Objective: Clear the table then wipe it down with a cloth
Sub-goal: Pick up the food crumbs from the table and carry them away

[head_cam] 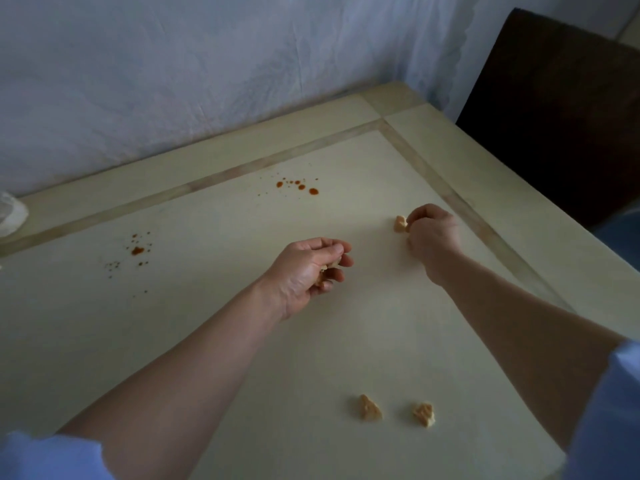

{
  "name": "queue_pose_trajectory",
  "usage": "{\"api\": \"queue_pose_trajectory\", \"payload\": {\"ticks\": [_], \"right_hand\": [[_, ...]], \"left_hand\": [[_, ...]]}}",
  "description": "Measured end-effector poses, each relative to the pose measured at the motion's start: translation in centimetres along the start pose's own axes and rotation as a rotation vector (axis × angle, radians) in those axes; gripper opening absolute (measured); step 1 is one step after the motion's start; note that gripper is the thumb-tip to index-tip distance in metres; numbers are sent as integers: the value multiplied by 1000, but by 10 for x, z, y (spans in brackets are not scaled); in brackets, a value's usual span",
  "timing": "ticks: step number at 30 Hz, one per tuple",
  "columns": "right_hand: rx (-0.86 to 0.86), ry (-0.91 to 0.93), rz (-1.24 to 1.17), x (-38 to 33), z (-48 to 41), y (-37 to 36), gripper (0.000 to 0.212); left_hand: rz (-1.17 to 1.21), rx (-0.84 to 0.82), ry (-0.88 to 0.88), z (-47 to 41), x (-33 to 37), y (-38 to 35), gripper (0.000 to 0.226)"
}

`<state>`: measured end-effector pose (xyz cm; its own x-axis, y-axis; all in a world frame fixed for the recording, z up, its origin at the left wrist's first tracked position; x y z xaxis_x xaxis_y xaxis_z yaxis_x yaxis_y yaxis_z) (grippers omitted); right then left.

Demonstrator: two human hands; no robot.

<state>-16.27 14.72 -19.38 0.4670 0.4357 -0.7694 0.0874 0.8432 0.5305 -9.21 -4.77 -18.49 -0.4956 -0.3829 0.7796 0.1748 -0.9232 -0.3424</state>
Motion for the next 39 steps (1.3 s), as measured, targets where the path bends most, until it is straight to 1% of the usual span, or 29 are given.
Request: {"api": "queue_pose_trajectory", "payload": {"ticks": [2,4,5,7,10,11,14,17,18,20,21,22,24,25,27,29,31,33,36,39], "right_hand": [[-29,-79,-172,3,-1,0,34],[-53,-86,-222,4,-4,-1,25],[-52,-65,-182,3,-6,-2,17],[-33,3,-2,2,-12,-3,6],[2,111,340,-3,-19,-11,24],[9,128,415,-5,-20,-13,28],[-13,117,535,-6,-21,-20,34],[-73,150,649,-13,-11,-24,29],[-84,165,667,-15,-5,-26,31],[-84,180,629,-18,5,-27,37],[-95,177,585,-18,13,-29,35],[-124,173,519,-17,22,-32,28],[-247,126,301,-14,43,-39,6],[-312,72,179,-12,52,-43,7],[-401,-21,0,-6,71,-42,18],[-448,-68,-82,-4,86,-38,19],[-493,-73,-83,0,102,-31,19],[-534,-18,32,7,116,-20,15],[-593,174,413,26,138,-6,3],[-600,337,814,52,157,0,20]], "left_hand": [[3,16,5,1,-3,0,17],[8,31,0,3,-2,-2,17],[10,33,-1,3,-2,-3,17],[13,36,-4,4,-1,-5,16],[5,37,-8,7,0,-6,16],[0,37,-10,8,0,-5,16],[-47,33,-18,15,1,-3,17],[-124,23,-12,27,-1,1,18],[-159,19,-6,33,-4,3,18],[-291,-24,2,44,-12,1,15],[-387,-63,8,52,-20,-1,13],[-487,-107,19,60,-29,-5,12],[-658,-183,52,78,-50,-14,10],[-737,-204,57,85,-59,-17,14],[-901,-217,52,97,-74,-20,23],[-1052,-211,30,101,-84,-21,32],[-1212,-203,-40,105,-87,-24,37],[-1322,-204,-97,108,-88,-27,32],[-1376,-202,-98,109,-89,-29,26],[-1278,-155,-80,110,-86,-23,22]]}}
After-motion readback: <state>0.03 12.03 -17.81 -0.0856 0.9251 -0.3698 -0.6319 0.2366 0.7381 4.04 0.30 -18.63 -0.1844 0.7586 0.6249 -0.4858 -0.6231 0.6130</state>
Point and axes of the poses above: each hand's wrist, its own z-axis away from the middle knuckle, its own y-axis out of the back of the hand, x = y × z, the point moved 8 cm from there along -z, towards the middle knuckle, and after that the axes turned 15 degrees about z, right-handed, at the moved point
